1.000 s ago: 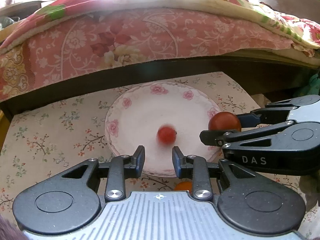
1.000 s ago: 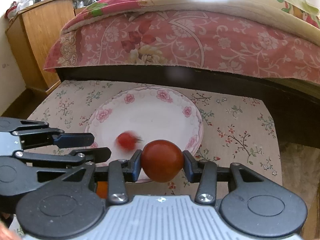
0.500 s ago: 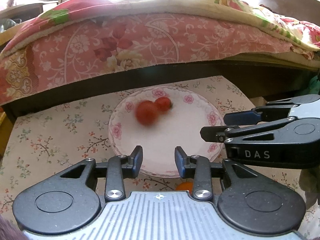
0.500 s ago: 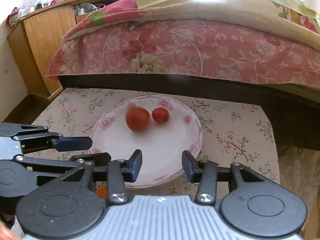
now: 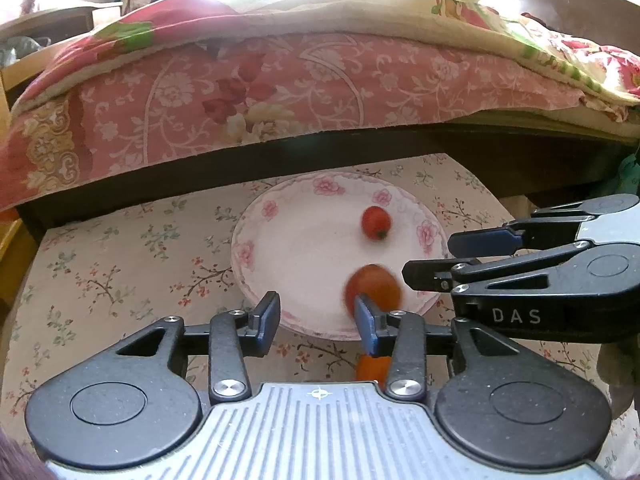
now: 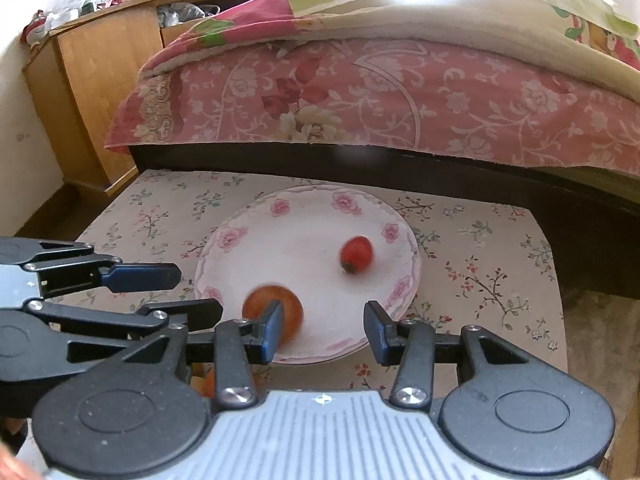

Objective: Organize fruits
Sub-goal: 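Open both grippers to drop the tomatoes onto the white plate, then move both open grippers back toward the remaining fruits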

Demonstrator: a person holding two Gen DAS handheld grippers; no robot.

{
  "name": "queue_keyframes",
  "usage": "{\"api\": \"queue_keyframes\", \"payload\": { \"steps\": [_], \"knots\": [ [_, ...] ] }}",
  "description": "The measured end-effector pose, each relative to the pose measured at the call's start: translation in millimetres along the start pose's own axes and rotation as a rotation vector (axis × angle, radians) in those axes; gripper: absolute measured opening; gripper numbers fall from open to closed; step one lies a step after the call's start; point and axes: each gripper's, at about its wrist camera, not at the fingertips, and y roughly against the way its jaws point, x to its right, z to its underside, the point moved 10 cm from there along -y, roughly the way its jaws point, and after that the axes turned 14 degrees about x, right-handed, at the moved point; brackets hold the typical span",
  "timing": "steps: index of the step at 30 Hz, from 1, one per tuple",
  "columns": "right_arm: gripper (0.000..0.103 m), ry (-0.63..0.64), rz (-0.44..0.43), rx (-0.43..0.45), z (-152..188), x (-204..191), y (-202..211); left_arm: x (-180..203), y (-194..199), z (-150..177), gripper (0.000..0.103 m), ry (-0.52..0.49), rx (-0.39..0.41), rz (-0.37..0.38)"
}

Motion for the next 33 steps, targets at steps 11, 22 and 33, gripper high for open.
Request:
{"api": "queue_keyframes", "payload": {
  "steps": [11,22,33],
  "knots": [
    [0.046,-0.004,-0.007,-0.013,5.7,-4.1,6.8,-9.7,15.7,2.6,0.054,0.005,0.01,-0.01],
    [0.046,0.021,-0.059,-0.036,18.9,-28.3,19.6,-23.0,37.4,13.5,0.055,0.03,0.001,-0.029],
    [0.046,0.034,-0.126,-0.1,47.7,-55.1,38.3,-39.0,70.1,32.3,0.058,0.045,-0.014,-0.048]
  ]
}}
